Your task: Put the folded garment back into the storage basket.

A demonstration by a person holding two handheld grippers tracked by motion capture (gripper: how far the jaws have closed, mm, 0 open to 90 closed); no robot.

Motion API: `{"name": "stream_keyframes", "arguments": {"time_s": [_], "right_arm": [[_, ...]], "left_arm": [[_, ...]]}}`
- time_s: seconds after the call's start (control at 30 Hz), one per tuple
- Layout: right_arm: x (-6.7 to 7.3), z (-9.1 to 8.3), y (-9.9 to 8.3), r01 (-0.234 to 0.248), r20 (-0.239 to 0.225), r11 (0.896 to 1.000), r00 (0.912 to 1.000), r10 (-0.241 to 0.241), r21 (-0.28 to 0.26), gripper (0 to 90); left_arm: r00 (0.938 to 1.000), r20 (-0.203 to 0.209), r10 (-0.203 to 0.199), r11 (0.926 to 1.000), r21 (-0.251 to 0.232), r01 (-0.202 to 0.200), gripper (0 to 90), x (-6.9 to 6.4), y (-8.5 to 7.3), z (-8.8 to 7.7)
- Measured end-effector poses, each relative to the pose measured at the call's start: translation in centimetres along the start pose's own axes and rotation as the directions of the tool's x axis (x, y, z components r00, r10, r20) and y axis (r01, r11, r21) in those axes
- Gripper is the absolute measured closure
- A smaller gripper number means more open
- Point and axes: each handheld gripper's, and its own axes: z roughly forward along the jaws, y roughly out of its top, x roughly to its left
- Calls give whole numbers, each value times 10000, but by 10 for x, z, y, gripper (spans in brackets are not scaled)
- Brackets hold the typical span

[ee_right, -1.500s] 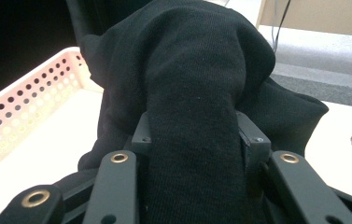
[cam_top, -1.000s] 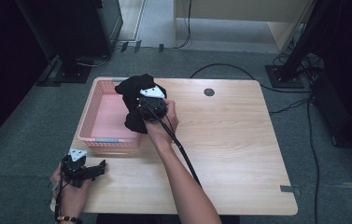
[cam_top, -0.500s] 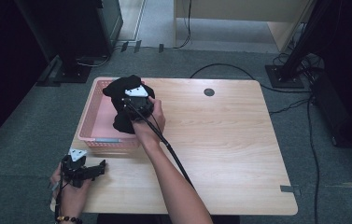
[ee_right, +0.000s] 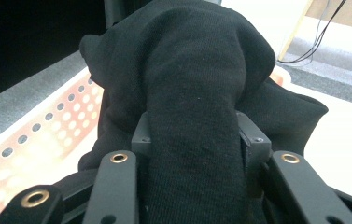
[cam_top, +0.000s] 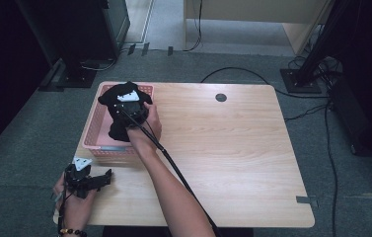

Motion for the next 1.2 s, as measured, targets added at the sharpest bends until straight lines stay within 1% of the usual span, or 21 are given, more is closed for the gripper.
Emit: {"name": "stream_keyframes", "arguments": {"time_s": [0.07,0.27,0.33,0.43,0.6,0.77,0.83,0.9,0.97,1.0,1.07,1.13,1.17,1.2], "right_arm": [[3,3,0,-46,22,10000,10000,45,57,609],[16,17,-2,94,72,9993,9999,-97,364,606],[19,20,-2,-41,97,9990,9999,37,441,605],[21,26,-3,-324,39,9982,9995,322,514,604],[26,34,-3,-389,-84,9968,9992,395,701,600],[28,46,-6,-500,-10,9947,9987,503,898,596],[29,50,-8,-440,49,9945,9990,438,953,596],[31,54,-11,-236,126,9946,9997,224,1009,592],[30,56,-11,-285,126,9923,9995,272,1207,584],[29,57,-11,-368,91,9917,9993,359,1233,574],[27,58,-12,-336,-45,9911,9994,345,1289,529],[25,59,-12,-364,-351,9900,9985,416,1362,462],[24,59,-12,-280,-530,9917,9980,349,1257,409],[23,58,-12,-153,-864,9932,9959,255,1158,352]], "left_arm": [[10000,1,-8,10000,-13,8,0,0,0,0],[10000,1,-7,10000,-16,7,0,0,0,0],[10000,3,-5,10000,-14,5,0,0,0,0],[10000,-2,11,10000,-19,-11,0,0,0,0],[10000,9,6,10000,-7,-6,0,0,0,0],[10000,7,-4,10000,-19,4,0,0,0,0],[10000,7,-23,10000,-40,23,0,0,0,0],[10000,8,-6,10000,-30,6,0,0,0,0],[10000,13,-5,10000,-33,5,0,0,0,0],[10000,13,-5,10000,-33,5,0,0,0,0],[10000,13,-5,10000,-31,5,0,0,0,0],[10000,14,-2,10000,-30,2,0,0,0,0],[10000,15,-1,10000,-27,1,0,0,0,0],[10000,14,-10,10000,-33,10,0,0,0,1]]}}
